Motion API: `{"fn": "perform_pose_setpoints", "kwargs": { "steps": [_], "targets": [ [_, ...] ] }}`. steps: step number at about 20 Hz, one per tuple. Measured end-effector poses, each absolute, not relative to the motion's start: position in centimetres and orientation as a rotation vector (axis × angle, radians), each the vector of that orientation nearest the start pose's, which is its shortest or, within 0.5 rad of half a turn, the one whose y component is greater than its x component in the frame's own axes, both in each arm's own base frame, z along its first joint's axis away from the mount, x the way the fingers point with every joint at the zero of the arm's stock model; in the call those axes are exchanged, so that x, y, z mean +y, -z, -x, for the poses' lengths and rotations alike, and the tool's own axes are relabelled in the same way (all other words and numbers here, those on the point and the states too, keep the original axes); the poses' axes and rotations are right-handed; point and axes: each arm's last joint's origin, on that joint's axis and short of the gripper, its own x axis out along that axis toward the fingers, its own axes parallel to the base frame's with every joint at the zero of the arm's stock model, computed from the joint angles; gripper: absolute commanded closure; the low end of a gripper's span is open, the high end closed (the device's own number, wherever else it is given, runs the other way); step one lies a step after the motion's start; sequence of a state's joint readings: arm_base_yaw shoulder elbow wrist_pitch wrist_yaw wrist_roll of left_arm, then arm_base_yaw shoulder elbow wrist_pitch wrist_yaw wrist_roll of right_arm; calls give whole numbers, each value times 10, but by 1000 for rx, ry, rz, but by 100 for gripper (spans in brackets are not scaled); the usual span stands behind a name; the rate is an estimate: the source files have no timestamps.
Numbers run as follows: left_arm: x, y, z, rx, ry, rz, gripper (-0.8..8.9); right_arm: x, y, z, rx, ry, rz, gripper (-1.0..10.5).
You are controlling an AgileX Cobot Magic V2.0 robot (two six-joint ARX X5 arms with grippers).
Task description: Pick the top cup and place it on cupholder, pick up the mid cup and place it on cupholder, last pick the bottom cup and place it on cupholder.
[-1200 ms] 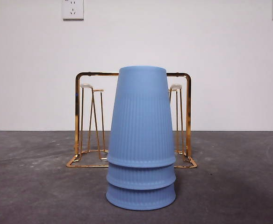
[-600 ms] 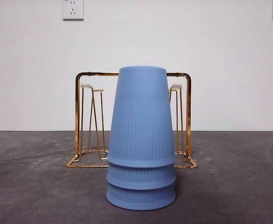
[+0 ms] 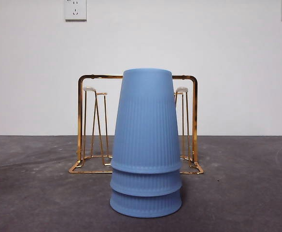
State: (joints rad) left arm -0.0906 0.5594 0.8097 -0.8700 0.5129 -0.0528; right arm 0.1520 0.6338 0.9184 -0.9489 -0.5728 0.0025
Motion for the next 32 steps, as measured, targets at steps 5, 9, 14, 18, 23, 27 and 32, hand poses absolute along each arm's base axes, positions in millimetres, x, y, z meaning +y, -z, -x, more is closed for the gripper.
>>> {"fn": "perform_pose_setpoints", "kwargs": {
  "steps": [5, 9, 14, 18, 23, 27, 32],
  "targets": [
    [-23, -308, -91, 635, 576, 172, 441, 33, -329, -94, 666, -726, -121, 550],
    [-23, -308, -91, 635, 577, 173, 435, 33, -329, -93, 667, -728, -123, 550],
    [-23, -308, -91, 635, 577, 173, 435, 43, -336, -98, 671, -812, -115, 550],
    [-23, -308, -91, 635, 577, 173, 435, 64, -350, -117, 712, -909, -76, 550],
    [-23, -308, -91, 635, 578, 173, 435, 107, -345, -143, 755, -1008, 4, 511],
    [-23, -308, -91, 635, 578, 173, 435, 145, -332, -157, 768, -1049, 71, 511],
    [-23, -308, -91, 635, 578, 173, 435, 179, -311, -168, 801, -1023, 147, 511]
  ]
}}
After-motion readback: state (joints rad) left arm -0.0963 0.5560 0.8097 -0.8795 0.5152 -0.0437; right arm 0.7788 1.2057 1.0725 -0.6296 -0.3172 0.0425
